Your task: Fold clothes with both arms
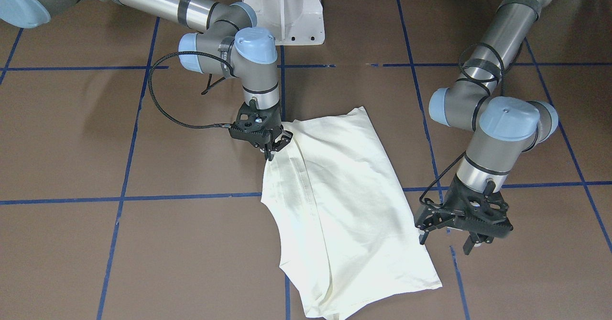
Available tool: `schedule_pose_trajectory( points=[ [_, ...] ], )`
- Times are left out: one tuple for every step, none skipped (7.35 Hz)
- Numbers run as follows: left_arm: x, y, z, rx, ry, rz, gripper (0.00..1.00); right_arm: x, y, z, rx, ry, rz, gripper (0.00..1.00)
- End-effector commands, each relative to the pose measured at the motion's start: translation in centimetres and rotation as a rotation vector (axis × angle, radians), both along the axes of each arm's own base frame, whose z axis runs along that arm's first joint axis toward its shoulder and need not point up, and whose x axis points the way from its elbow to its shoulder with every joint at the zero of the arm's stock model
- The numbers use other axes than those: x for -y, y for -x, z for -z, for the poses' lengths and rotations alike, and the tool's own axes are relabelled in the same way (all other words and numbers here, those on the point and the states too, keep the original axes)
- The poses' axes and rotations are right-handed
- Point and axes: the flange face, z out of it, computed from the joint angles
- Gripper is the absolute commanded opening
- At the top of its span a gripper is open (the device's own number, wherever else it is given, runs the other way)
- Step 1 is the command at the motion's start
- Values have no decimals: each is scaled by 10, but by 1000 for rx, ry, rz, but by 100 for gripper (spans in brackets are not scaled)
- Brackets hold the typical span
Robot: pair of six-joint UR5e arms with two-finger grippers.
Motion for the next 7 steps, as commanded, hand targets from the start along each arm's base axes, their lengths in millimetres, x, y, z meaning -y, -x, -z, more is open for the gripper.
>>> schedule_pose_trajectory(
  points=[
    [0, -1, 0, -1, 1, 0, 100, -22, -43, -25, 15, -8, -5, 0],
    [0, -1, 0, -1, 0, -1, 100, -60, -57, -39, 34, -3, 0, 0],
    [0, -1, 0, -1, 0, -1, 100, -100, -58, -41, 46, -29, -6, 0],
    [-1, -1, 1, -2, 0, 0, 100, -127, -59, -52, 42, -33, -5, 0],
    [0, -1, 2, -3, -1, 0, 100, -140, -62, -57, 39, -43, -7, 0],
    [-1, 0, 3, -5, -3, 0, 100, -146, -61, -60, 29, -50, 7, 99],
    [-2, 0, 7, -9, -8, -1, 100, -142, -63, -61, -6, -65, 30, 100]
  ],
)
